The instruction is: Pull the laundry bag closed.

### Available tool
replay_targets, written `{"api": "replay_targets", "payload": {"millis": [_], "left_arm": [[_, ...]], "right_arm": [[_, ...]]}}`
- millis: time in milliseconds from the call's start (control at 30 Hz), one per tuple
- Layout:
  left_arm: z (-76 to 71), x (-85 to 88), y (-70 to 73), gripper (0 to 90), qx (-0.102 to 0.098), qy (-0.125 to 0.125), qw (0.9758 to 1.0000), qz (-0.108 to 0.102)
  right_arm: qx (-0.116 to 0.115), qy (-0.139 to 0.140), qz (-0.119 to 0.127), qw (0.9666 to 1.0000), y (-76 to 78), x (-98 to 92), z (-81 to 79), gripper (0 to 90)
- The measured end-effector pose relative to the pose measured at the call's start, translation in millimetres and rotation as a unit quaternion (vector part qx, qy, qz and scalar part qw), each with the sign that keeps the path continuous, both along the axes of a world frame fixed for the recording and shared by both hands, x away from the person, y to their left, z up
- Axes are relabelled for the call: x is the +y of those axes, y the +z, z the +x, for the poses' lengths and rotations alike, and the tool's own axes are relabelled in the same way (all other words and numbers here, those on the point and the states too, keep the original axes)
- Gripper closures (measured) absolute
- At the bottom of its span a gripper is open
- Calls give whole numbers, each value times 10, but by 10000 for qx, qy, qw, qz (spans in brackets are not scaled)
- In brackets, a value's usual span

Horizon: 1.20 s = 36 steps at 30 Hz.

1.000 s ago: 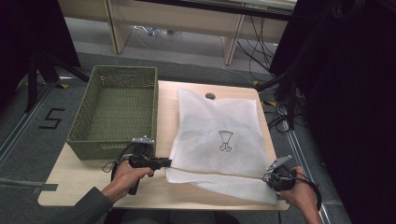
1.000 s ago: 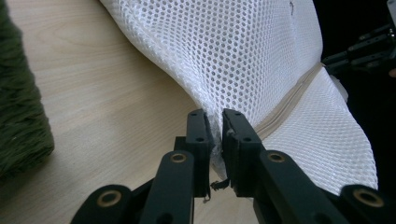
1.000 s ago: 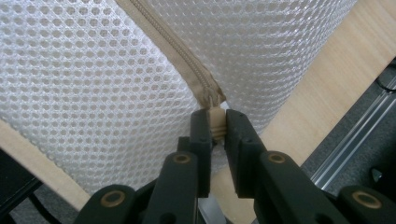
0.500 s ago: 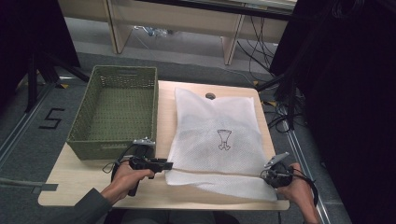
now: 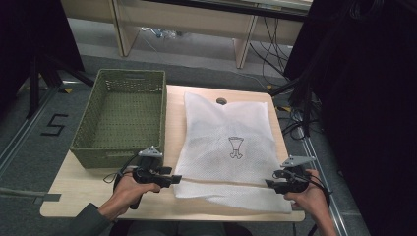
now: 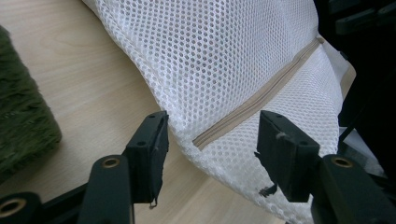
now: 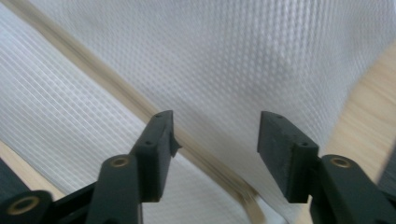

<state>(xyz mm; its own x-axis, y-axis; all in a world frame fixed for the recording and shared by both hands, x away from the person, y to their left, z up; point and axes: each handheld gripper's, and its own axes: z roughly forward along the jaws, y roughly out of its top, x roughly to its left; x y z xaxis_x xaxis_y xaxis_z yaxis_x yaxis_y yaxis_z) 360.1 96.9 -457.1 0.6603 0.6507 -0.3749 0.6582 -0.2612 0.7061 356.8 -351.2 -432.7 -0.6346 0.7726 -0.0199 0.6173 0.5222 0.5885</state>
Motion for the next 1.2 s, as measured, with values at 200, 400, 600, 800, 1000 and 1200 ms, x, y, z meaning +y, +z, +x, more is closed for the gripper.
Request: {"api": "replay_targets", "payload": {"millis": [200, 400, 600, 800, 1000, 1200], "left_arm": [[-76, 57, 44, 360, -258, -85, 9993, 256], [-161, 140, 65, 292, -516, -140, 9970, 566], [-248, 225, 54, 239, -642, -158, 9958, 634], [-348, 291, 31, 231, -760, -238, 9945, 683], [-431, 324, 20, 219, -818, -314, 9940, 659], [-506, 320, -14, 220, -859, -343, 9932, 713]], "right_arm": [[-183, -57, 649, 9977, 25, 158, -12, 380], [-253, -86, 760, 9968, -7, 256, -36, 331], [-298, -129, 675, 9972, -27, 328, -80, 294], [-380, -84, 597, 9975, -22, 448, -247, 290], [-343, -22, 511, 9981, -76, 503, -423, 279], [-194, 113, 330, 9992, -197, 525, -528, 279]]}}
